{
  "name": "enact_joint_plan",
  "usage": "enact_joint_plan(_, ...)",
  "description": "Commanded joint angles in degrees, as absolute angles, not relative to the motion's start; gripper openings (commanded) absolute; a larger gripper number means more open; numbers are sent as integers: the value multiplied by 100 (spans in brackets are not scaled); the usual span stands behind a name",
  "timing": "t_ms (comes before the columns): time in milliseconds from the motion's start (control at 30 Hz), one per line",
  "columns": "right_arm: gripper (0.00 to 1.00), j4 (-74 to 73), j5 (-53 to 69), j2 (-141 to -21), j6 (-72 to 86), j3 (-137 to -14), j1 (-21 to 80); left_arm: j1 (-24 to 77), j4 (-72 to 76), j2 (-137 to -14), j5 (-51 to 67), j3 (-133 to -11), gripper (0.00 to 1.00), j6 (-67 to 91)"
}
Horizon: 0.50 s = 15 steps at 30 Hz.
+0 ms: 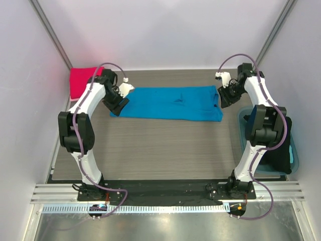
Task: Fold and stack the t-shirts
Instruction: Fold the tshirt
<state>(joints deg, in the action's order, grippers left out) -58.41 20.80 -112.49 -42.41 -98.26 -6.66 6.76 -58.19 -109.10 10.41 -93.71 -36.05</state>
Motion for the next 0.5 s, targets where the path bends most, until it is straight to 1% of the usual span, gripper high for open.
enact_joint_plan(0, 42, -5994, 2505, -11021, -4043, -9993, -598, 800, -5889, -11003, 563, -9053, 58, -4552)
enact_joint_plan(200, 42, -5950, 2724, -10925, -3824, -10055, -545, 809, -5792, -11548, 185, -9360, 56, -4991)
enact_joint_plan(467, 43, -5985, 2909, -10574, -3797, -9853, -527, 809, -6037, -12488, 176, -10387, 56, -5045)
